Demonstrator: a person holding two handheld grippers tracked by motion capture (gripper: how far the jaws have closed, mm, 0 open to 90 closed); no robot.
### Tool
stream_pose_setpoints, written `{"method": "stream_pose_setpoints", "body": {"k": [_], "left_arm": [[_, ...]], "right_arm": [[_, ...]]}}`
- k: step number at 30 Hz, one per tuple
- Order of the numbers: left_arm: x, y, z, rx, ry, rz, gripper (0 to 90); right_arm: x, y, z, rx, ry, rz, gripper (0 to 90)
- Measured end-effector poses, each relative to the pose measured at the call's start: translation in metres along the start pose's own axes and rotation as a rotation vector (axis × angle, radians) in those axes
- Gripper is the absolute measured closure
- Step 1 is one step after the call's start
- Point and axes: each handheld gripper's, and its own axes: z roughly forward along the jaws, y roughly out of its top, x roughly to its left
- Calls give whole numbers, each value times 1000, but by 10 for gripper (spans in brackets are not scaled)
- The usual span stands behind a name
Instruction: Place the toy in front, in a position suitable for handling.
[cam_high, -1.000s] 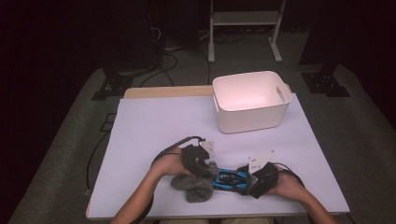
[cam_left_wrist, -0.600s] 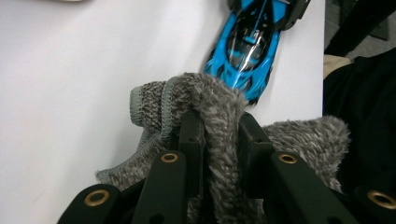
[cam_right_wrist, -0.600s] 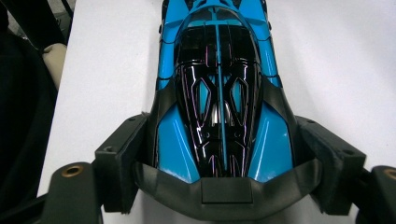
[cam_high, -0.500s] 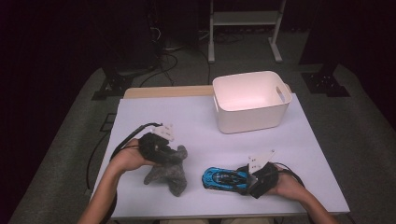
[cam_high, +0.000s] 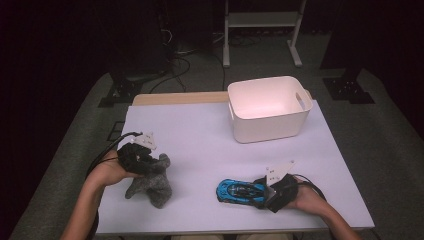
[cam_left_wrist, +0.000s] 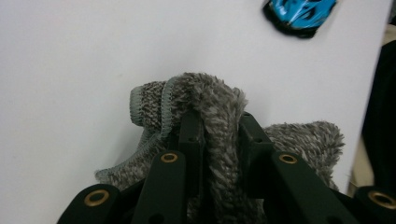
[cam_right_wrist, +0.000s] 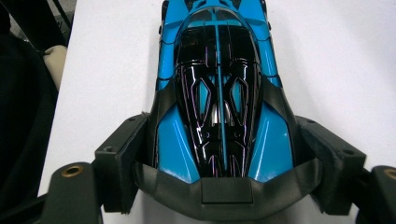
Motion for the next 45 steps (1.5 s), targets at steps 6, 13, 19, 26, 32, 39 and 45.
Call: {"method": "stream_pose_setpoints", "body": {"k": [6,13,19,26,32,39,45], "left_arm": [[10,-12,32,-7,-12,-49,729],[9,-12,49,-63,-40,-63,665],[3,-8,46,-150,-35,-72,517],[-3,-6,40,-212,-18,-79,381],[-7,-8,33,-258,-1,-88,324],[-13,-15,28,-307,28,-105,227],[-16,-19,27,-308,46,-114,187]], "right_arm": [[0,-1,0,-5,2,0,234],[0,-1,0,-9,2,5,233],[0,-1,0,-9,-4,29,227],[-1,3,0,-9,9,75,193],[-2,14,-12,-61,28,88,182],[-18,36,-38,-32,4,81,188],[-37,52,-59,-9,-39,71,217]]}}
